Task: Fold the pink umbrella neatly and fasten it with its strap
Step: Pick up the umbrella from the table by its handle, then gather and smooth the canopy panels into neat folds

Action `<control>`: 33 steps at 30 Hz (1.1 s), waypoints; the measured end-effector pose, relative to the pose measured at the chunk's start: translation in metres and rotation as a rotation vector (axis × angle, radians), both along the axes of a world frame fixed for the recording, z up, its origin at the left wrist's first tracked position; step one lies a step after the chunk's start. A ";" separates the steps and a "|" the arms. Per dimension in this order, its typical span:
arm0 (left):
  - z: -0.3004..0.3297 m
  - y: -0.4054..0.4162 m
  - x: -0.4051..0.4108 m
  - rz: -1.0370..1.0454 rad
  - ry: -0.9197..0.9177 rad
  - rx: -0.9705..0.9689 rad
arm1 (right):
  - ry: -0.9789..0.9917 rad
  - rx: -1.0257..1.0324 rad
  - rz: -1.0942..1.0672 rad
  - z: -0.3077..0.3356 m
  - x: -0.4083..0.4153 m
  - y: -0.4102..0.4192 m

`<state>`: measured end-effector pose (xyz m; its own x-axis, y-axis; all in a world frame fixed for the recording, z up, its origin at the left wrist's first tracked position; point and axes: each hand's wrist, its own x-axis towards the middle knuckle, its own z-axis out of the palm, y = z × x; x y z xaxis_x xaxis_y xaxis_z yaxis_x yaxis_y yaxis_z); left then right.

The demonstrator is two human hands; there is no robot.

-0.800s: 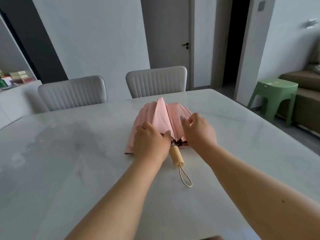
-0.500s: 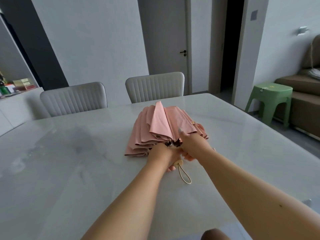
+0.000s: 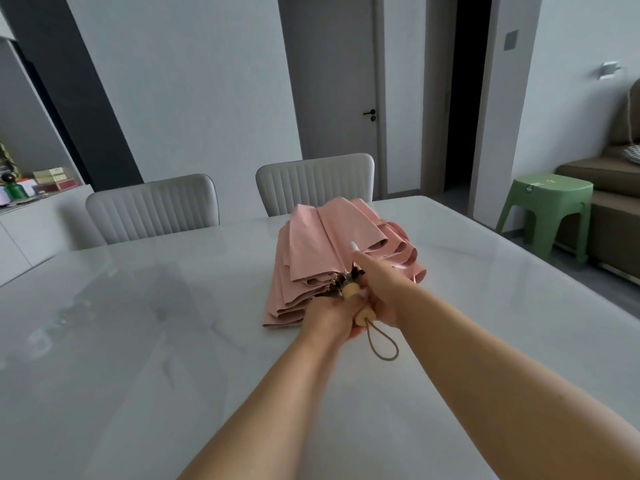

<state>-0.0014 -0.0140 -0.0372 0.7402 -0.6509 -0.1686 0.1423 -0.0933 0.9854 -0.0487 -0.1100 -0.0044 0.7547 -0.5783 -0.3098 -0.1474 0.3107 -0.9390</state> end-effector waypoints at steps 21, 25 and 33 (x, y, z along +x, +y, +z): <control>0.034 0.020 0.046 0.041 -0.645 0.226 | -0.172 -0.306 0.008 0.009 0.027 -0.016; 0.086 0.017 0.066 0.191 -0.761 0.018 | -0.208 -0.299 0.033 0.003 0.020 -0.017; 0.196 -0.030 0.103 0.266 -1.123 0.004 | -0.241 -0.303 0.030 0.000 0.012 -0.015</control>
